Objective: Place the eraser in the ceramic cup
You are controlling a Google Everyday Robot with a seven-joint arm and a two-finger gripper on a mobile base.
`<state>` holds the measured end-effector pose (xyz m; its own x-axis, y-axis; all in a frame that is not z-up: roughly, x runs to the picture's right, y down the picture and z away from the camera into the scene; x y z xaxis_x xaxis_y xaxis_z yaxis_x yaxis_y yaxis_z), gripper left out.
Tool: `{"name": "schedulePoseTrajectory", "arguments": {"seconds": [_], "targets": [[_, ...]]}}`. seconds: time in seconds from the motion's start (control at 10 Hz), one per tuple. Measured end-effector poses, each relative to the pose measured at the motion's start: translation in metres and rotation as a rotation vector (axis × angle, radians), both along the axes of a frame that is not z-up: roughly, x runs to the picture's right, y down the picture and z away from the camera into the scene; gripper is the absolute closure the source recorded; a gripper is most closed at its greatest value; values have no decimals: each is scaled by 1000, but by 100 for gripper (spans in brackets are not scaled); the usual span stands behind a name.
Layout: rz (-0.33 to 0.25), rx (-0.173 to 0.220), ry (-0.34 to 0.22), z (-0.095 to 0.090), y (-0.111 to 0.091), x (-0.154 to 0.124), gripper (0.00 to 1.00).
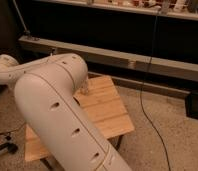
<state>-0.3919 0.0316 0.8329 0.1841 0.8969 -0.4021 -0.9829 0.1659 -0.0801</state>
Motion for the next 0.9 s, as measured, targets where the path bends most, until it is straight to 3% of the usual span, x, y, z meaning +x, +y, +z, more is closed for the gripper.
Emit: {"name": "schedulePoseTrajectory", "arguments": {"seconds": [0.5,0.6,0.9], "targets": [[8,4,-3,-2,-4,1,99],[16,2,-10,-3,-6,0,95],[33,-42,-53,-7,0,-5,65]]}}
